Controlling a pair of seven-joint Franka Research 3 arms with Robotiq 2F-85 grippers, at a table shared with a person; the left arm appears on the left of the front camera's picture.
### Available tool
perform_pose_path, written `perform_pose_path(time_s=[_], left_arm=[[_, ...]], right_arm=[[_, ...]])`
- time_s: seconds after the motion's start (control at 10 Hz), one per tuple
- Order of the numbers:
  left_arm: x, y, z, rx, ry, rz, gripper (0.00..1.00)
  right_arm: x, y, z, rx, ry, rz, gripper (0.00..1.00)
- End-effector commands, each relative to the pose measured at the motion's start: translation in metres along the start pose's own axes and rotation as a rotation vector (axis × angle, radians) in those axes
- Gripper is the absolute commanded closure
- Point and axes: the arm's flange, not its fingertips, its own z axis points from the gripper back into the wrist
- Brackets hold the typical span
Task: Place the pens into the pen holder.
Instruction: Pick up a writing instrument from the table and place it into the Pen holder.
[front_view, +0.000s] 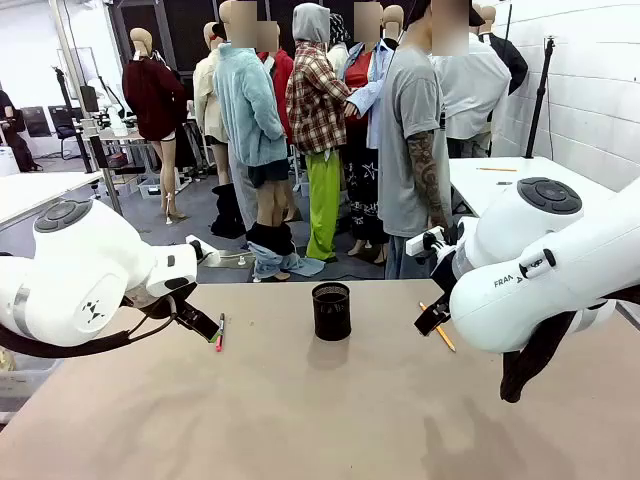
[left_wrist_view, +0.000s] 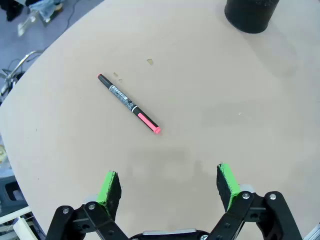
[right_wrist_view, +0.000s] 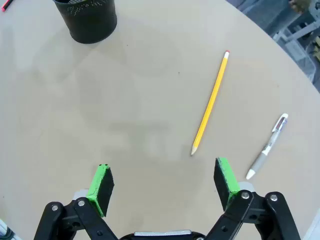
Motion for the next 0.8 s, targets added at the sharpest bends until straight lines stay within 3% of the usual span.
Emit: perform_pose_path(time_s=[0.0,0.7], left_arm=[[0.0000,0.0000,0.0000,0.000,0.000,0.000,0.00],[0.0000,0.0000,0.0000,0.000,0.000,0.000,0.00]], right_arm=[[0.0000,0.0000,0.0000,0.000,0.000,0.000,0.00],[0.0000,0.0000,0.0000,0.000,0.000,0.000,0.00]])
